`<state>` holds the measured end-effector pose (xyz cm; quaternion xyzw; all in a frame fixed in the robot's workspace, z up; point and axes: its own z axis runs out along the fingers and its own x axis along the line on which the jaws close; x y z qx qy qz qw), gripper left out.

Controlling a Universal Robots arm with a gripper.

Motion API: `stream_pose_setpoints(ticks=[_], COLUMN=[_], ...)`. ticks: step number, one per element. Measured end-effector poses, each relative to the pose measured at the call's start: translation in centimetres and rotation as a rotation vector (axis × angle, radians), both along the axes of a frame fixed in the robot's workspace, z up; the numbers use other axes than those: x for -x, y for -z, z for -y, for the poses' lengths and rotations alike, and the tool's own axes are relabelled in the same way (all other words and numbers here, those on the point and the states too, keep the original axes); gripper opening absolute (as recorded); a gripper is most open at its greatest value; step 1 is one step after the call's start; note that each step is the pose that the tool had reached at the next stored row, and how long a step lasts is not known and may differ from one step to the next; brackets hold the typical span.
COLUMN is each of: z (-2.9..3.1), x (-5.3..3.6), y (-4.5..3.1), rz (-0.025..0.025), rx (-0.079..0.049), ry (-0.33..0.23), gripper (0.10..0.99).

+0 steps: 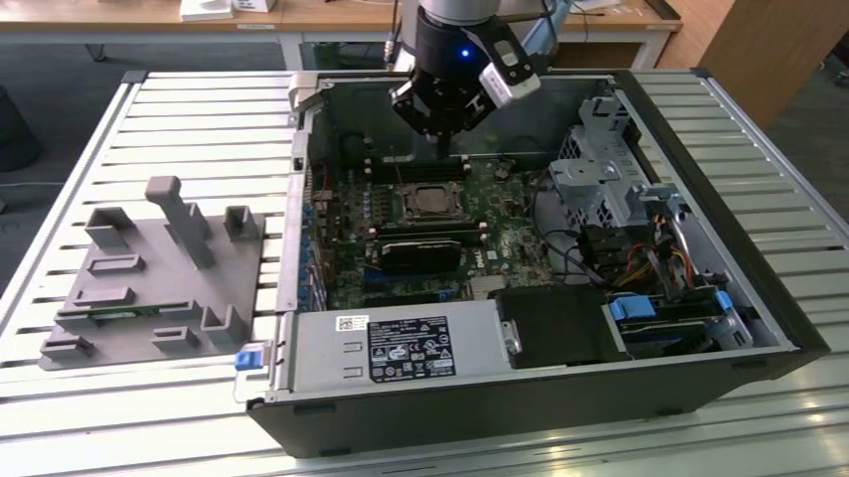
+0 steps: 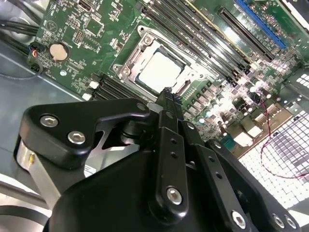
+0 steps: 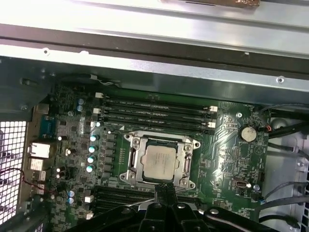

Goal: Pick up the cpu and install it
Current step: 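Install the first cpu locking lever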

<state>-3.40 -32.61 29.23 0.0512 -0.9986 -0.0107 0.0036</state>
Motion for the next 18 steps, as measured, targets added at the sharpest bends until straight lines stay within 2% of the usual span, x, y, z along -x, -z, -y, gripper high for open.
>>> stream_pose_setpoints(ticks=[9, 15, 18], z=[0.01, 0.00, -0.19], x=[0.87, 2.06, 2.64], y=[0.03, 0.15, 0.37], rz=[0.0000, 0.0000, -0.0002], rx=[0.000, -0.001, 0.000], ry=[-0.005, -0.007, -0.005], gripper=[0.106, 0.106, 0.106])
